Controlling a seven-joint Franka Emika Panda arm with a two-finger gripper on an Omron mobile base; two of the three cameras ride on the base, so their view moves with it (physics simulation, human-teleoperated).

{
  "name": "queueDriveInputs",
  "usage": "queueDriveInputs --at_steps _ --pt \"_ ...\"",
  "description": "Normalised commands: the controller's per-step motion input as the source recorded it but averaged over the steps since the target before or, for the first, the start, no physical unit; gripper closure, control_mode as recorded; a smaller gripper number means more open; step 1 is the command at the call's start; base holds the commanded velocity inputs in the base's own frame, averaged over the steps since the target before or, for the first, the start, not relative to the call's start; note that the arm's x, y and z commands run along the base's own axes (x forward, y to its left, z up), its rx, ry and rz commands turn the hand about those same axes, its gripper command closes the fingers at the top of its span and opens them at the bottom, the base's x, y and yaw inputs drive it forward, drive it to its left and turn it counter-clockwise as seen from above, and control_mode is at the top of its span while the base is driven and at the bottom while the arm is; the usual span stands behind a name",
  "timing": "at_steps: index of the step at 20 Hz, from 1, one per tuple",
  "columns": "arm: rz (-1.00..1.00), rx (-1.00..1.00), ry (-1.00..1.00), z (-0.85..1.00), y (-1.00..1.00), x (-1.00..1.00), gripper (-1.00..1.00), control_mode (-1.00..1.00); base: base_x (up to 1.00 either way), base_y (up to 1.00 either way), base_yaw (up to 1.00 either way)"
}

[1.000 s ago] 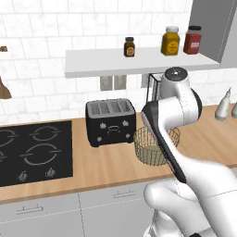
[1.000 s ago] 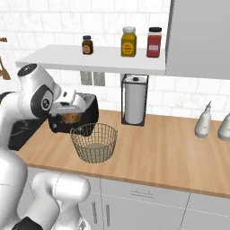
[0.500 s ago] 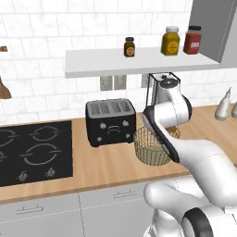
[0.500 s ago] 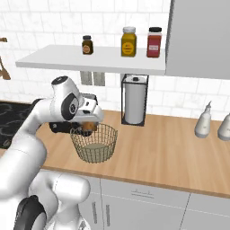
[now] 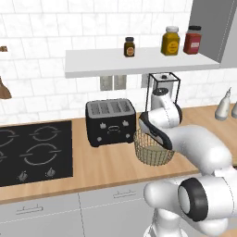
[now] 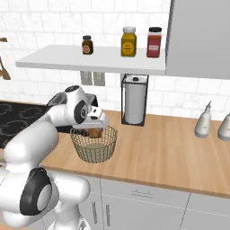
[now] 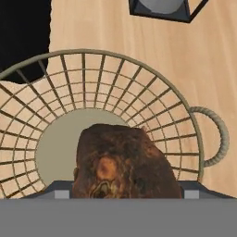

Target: Open the cabinet, pick up the bread from the cabinet and place it in the basket. Then move the basket to the dining counter.

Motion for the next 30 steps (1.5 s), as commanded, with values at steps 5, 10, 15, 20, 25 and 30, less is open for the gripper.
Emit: queueDriveInputs --at_steps 5,10,15,20,25,30 --pt "0.07 0.00 0.01 -0.34 -0.01 0.39 1.00 -1.00 0.00 0.00 0.00" --pt "0.13 0.00 0.00 -0.50 0.00 0.38 1.00 -1.00 0.00 0.00 0.00" --pt "0.12 0.00 0.00 -0.38 0.00 0.16 1.00 -1.00 0.00 0.00 0.00" --pt "0.11 0.00 0.00 -0.19 0.00 0.01 -1.00 -1.00 0.00 0.00 0.00" --pt "0.04 0.00 0.00 0.02 0.00 -0.02 -1.00 -1.00 0.00 0.00 0.00" --pt "0.01 0.00 -0.02 0.07 0.00 -0.21 -1.00 -1.00 0.00 0.00 0.00"
